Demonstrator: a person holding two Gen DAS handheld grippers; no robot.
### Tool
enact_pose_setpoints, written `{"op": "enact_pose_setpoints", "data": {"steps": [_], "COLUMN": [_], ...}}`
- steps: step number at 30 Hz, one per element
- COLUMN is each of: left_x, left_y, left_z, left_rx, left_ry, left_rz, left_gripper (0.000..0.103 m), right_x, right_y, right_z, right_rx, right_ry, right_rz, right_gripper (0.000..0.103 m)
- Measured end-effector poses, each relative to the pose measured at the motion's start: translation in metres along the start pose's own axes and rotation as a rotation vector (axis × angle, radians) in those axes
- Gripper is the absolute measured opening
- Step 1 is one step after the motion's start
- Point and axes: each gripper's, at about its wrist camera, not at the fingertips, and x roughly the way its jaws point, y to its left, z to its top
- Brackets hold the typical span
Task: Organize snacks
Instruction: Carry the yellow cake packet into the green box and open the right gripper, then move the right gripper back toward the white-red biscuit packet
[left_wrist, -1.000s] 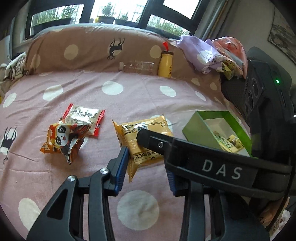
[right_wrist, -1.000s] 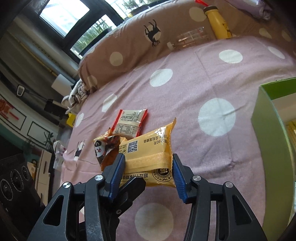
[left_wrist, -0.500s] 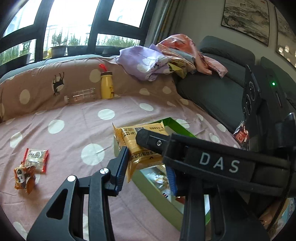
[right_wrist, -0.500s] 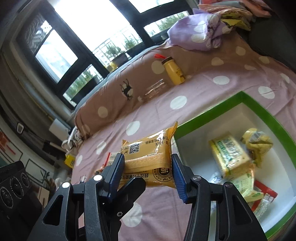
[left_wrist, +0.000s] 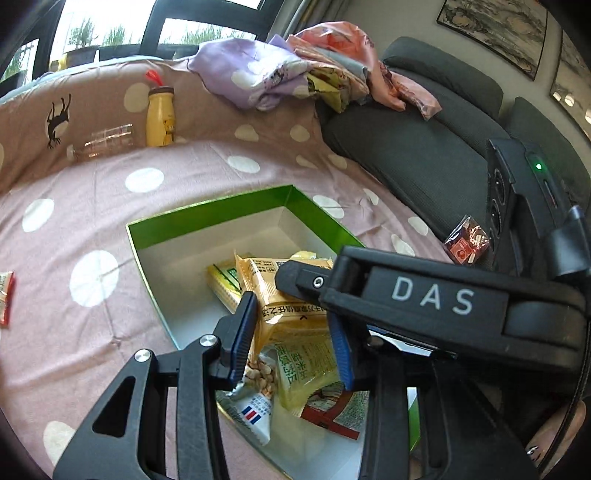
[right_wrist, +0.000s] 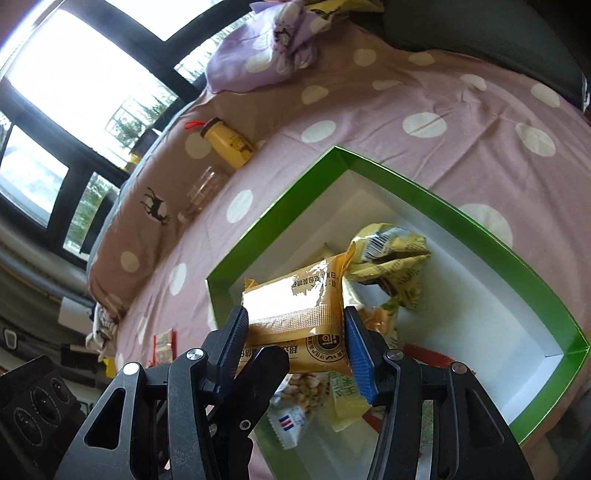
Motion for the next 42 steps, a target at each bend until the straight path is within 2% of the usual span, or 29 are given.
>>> {"op": "enact_pose_setpoints", "data": {"steps": [5,7,8,10,12,13,16,19,26,27,30,33,35,37,39,42], "left_x": [0.004,-0.003,-0.009,-0.022,-0.038,-0.046,-0.076,-0.103,-0.163,-0.17,-0.194,-0.207,-0.207,-0.205,-0.21,-0.221], "left_y": [-0.004,-0.002,-0.002,-0.002,0.0,0.003,0.02,0.042,0.111,0.119,0.148,0.179,0.199,0.219,0.232,0.24], "left_z": [-0.002,-0.002,-0.002,-0.001,-0.002,-0.004,-0.011,-0.022,-0.057,-0.061,-0.077,-0.095,-0.102,-0.109,-0.114,-0.117], "left_rx": [-0.003,-0.011,-0.011,-0.002,0.01,0.01,-0.002,-0.033,-0.146,-0.162,-0.226,-0.299,-0.342,-0.379,-0.41,-0.446], "left_ry": [-0.002,-0.015,-0.026,-0.06,-0.086,-0.099,-0.135,-0.153,-0.163,-0.169,-0.217,-0.259,-0.246,-0.201,-0.19,-0.216], "left_rz": [0.007,-0.024,-0.034,-0.018,0.023,0.038,0.097,0.181,0.389,0.418,0.487,0.565,0.624,0.687,0.715,0.717], "left_gripper": [0.037,0.041,0.043,0.064,0.077,0.079,0.084,0.093,0.096,0.099,0.101,0.102,0.102,0.102,0.102,0.102], "right_x": [0.005,0.004,0.002,-0.002,-0.007,-0.01,-0.016,-0.019,-0.02,-0.019,-0.014,-0.004,0.004,0.014,0.025,0.044], "right_y": [-0.009,-0.012,-0.012,-0.011,-0.008,-0.005,0.006,0.023,0.066,0.072,0.091,0.109,0.12,0.132,0.143,0.161], "right_z": [0.0,0.0,0.0,0.0,0.001,0.0,-0.002,-0.005,-0.021,-0.024,-0.033,-0.044,-0.052,-0.063,-0.074,-0.095], "right_rx": [0.03,0.045,0.04,0.034,0.03,0.02,-0.023,-0.08,-0.203,-0.222,-0.285,-0.337,-0.369,-0.405,-0.45,-0.545], "right_ry": [0.008,0.0,-0.007,-0.025,-0.063,-0.084,-0.126,-0.162,-0.225,-0.228,-0.238,-0.24,-0.233,-0.234,-0.23,-0.199], "right_rz": [-0.046,-0.044,-0.035,-0.018,-0.018,-0.021,-0.031,-0.019,0.035,0.039,0.036,0.013,-0.017,-0.051,-0.08,-0.122], "right_gripper": [0.056,0.066,0.067,0.07,0.076,0.08,0.085,0.086,0.091,0.091,0.092,0.092,0.092,0.092,0.092,0.092]}}
